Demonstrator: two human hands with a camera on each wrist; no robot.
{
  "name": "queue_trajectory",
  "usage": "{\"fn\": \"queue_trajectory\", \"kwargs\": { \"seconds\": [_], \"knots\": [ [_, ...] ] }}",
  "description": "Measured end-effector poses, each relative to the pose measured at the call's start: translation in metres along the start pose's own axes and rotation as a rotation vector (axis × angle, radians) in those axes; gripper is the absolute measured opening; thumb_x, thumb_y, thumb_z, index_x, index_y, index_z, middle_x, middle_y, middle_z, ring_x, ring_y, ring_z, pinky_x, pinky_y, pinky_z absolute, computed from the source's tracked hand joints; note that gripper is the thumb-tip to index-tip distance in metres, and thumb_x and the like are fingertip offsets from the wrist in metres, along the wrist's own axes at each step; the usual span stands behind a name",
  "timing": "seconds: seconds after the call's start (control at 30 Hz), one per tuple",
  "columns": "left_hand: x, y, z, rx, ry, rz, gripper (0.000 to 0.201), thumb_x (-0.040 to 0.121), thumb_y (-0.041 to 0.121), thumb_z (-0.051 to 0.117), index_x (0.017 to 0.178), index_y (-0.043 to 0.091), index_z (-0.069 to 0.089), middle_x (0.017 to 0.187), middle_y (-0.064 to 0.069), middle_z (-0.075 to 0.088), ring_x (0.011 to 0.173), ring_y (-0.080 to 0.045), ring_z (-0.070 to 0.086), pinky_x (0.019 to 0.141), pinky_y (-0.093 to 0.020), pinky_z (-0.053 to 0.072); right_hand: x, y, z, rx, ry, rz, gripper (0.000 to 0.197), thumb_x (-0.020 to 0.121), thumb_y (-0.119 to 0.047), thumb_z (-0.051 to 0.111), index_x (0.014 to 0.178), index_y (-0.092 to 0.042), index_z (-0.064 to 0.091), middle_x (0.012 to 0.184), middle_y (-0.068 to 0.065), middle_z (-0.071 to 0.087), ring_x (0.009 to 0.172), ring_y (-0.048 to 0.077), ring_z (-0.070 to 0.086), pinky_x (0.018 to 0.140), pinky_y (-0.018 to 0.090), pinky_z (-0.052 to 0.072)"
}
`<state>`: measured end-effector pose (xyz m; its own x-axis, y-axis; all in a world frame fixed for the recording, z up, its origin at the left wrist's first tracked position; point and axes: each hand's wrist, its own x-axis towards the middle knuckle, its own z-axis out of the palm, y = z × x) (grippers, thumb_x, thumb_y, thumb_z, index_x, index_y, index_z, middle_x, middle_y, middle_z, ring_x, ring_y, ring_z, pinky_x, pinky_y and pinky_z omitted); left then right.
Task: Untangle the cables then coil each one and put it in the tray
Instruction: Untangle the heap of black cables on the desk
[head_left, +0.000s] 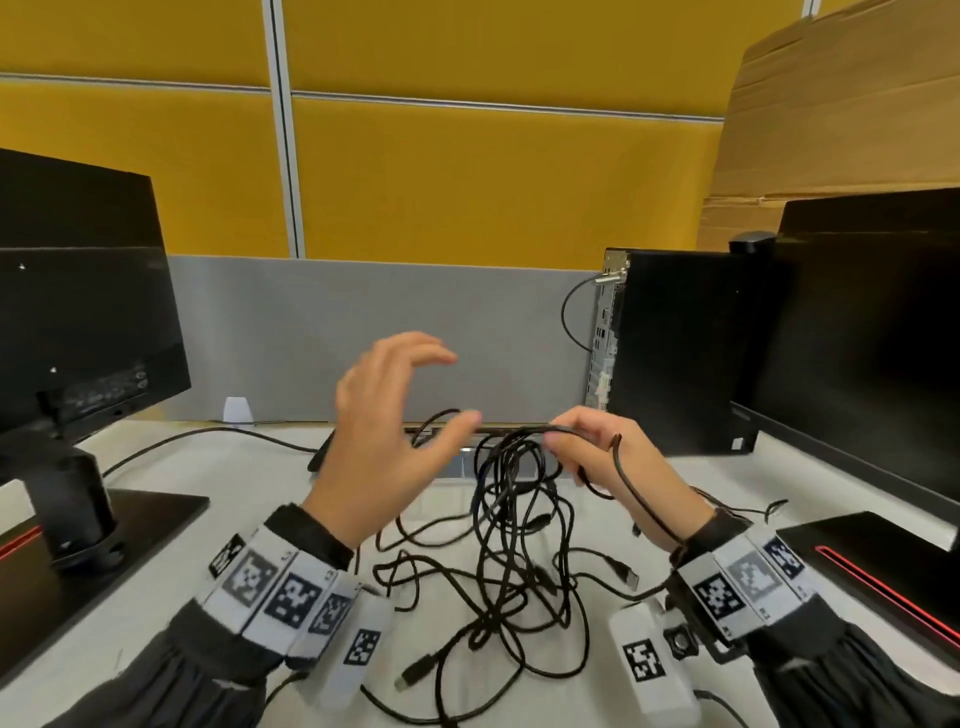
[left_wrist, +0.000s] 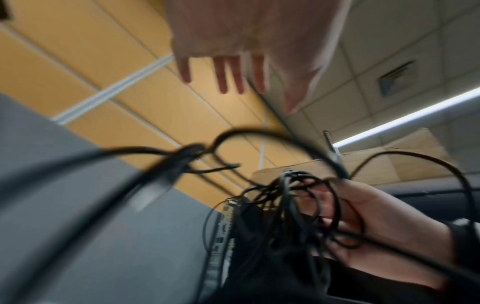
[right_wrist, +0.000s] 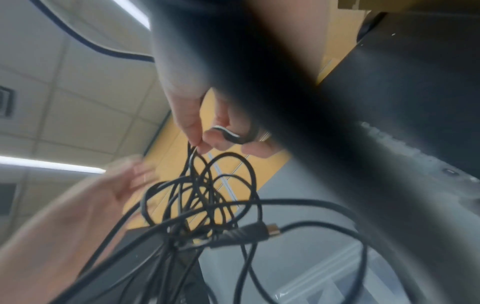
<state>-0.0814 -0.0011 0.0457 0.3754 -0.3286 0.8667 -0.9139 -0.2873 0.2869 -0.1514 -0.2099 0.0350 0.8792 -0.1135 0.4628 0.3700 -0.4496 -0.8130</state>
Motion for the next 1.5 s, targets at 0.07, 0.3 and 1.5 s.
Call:
{"fn": "queue_trajectory", "kwargs": {
  "seconds": [0.07, 0.3, 1.5],
  "knots": [
    [0.007, 0.007, 0.010, -0.028, -0.294, 0.090, 0.046, 0.080, 0.051, 0.059, 0.120, 0.037, 0.043, 0.123, 0.029, 0.045, 0.122, 0.014, 0.034, 0.108, -0.029, 0.024, -0.003, -0.004, 0.004, -0.033, -0.106, -0.024, 0.007, 0.089, -0.010, 0.060, 0.087, -0.006, 0.065, 0.061, -0.010, 0.057, 0.054, -0.003, 0.049, 0.055, 0.008, 0.037],
    [-0.002, -0.025, 0.034, -0.151, -0.778, -0.212, 0.017, 0.083, 0.042, 0.063, 0.092, 0.029, 0.059, 0.087, -0.001, 0.069, 0.082, -0.015, 0.064, 0.083, -0.046, 0.049, -0.006, -0.015, -0.010, 0.025, -0.077, 0.012, 0.033, 0.101, -0.024, 0.033, 0.085, -0.025, 0.062, 0.049, -0.014, 0.050, 0.042, 0.001, 0.040, 0.043, 0.014, 0.034],
    [0.000, -0.031, 0.010, -0.096, -0.645, -0.328, 0.028, 0.071, 0.031, 0.078, 0.087, 0.030, 0.056, 0.093, 0.015, 0.065, 0.087, 0.009, 0.059, 0.080, -0.014, 0.044, -0.034, 0.001, -0.073, -1.079, -0.509, -0.022, 0.089, 0.078, 0.020, 0.033, 0.138, -0.044, 0.022, 0.129, -0.020, 0.033, 0.104, 0.001, 0.045, 0.076, 0.008, 0.040]
  ]
}}
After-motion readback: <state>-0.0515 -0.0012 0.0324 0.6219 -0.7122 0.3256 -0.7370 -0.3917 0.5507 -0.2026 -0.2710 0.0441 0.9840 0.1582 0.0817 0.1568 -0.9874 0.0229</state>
